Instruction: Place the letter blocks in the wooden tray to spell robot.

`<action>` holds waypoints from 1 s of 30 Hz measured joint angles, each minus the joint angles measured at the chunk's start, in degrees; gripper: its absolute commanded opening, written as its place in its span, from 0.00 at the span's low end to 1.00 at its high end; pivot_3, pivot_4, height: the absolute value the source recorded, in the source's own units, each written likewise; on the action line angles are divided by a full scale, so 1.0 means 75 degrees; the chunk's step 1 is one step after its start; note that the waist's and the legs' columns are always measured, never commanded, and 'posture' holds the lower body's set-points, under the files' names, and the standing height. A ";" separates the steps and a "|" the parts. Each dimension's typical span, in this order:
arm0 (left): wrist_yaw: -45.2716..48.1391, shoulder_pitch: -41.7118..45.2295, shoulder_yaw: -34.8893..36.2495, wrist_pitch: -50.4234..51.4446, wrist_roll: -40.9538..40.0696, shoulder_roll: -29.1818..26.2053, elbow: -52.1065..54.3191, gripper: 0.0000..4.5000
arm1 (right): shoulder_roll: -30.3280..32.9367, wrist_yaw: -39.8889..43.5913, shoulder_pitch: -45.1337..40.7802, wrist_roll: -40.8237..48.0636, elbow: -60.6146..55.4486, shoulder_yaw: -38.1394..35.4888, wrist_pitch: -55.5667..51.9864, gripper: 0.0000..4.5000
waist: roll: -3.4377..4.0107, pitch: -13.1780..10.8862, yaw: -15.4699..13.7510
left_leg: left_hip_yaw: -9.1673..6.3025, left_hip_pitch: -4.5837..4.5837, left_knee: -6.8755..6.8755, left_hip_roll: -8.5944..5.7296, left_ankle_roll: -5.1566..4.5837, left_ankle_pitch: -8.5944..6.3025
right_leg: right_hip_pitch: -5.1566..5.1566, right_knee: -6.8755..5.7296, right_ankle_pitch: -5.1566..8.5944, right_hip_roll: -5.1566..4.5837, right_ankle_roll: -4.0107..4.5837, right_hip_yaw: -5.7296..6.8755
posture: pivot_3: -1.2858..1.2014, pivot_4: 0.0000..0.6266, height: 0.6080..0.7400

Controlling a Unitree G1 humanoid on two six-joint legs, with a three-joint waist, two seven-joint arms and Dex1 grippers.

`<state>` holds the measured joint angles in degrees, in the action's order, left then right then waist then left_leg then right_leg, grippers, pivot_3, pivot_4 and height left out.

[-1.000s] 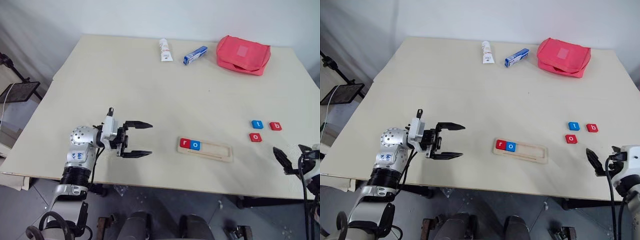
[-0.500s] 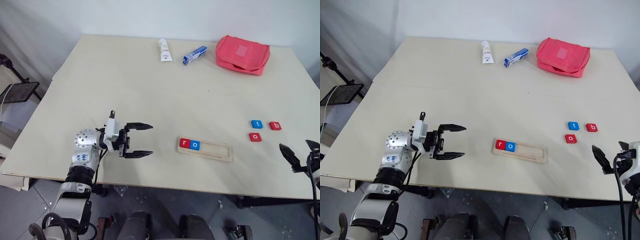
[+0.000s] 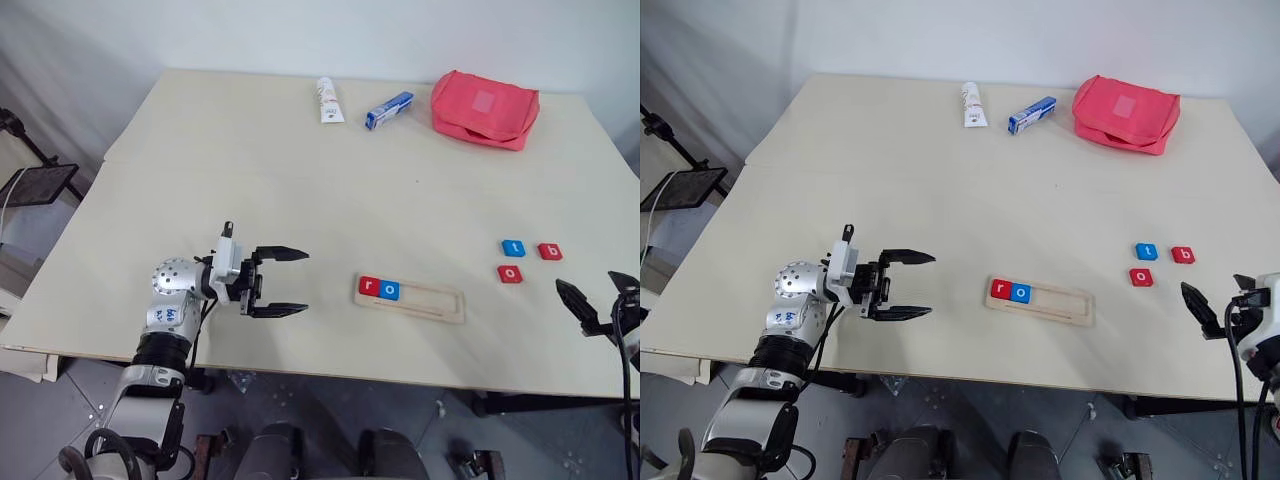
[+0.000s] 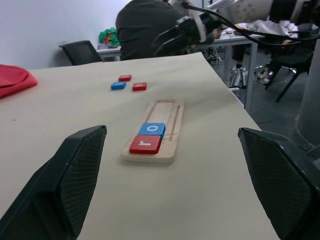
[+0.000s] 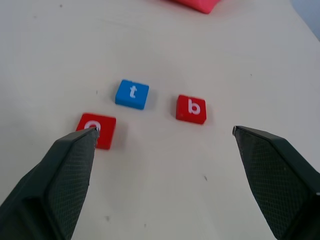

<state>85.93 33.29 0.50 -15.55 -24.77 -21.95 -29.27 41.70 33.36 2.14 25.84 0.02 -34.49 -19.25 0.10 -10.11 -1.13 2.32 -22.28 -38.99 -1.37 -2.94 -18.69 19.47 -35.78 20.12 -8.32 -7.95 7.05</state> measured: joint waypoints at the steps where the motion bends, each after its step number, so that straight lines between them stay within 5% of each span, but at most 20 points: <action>1: -0.0002 -0.0036 -0.0030 0.0023 0.0000 0.0041 0.0068 0.99 | 0.0114 -0.0008 -0.0242 -0.0034 0.0193 0.0088 -0.0069 1.00 | 0.0000 0.0000 0.0003 | 0.0003 -0.0001 0.0000 0.0001 0.0000 0.0000 | 0.0000 0.0001 0.0000 0.0000 0.0000 0.0001 | 0.52 0.24 1.00; 14: -0.0269 -0.0716 -0.0107 0.0429 -0.0030 0.0070 0.1219 0.99 | 0.0418 0.0152 -0.3815 -0.1174 0.4880 0.1714 0.0477 1.00 | 0.0000 0.0000 0.0102 | -0.0011 -0.0013 0.0000 0.0002 -0.0001 0.0001 | 0.0002 0.0002 0.0000 -0.0009 0.0000 0.0036 | 0.52 0.24 1.00; 30: -0.0779 -0.1220 0.0050 0.0744 -0.0090 -0.0233 0.2012 0.99 | 0.0323 -0.0054 -0.5393 -0.1816 0.8118 0.2030 0.2071 1.00 | 0.0002 -0.0001 0.0184 | -0.0014 -0.0016 0.0003 0.0006 0.0001 0.0001 | -0.0003 0.0016 0.0000 -0.0011 0.0000 0.0049 | 0.52 0.24 1.00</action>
<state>80.09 24.14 0.88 -9.97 -25.45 -23.71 -14.18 44.13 32.95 -38.30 12.22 60.91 -19.26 -3.72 0.11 -10.11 0.26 2.21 -22.40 -38.97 -1.33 -2.94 -18.68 19.45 -35.66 20.13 -8.41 -7.95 7.42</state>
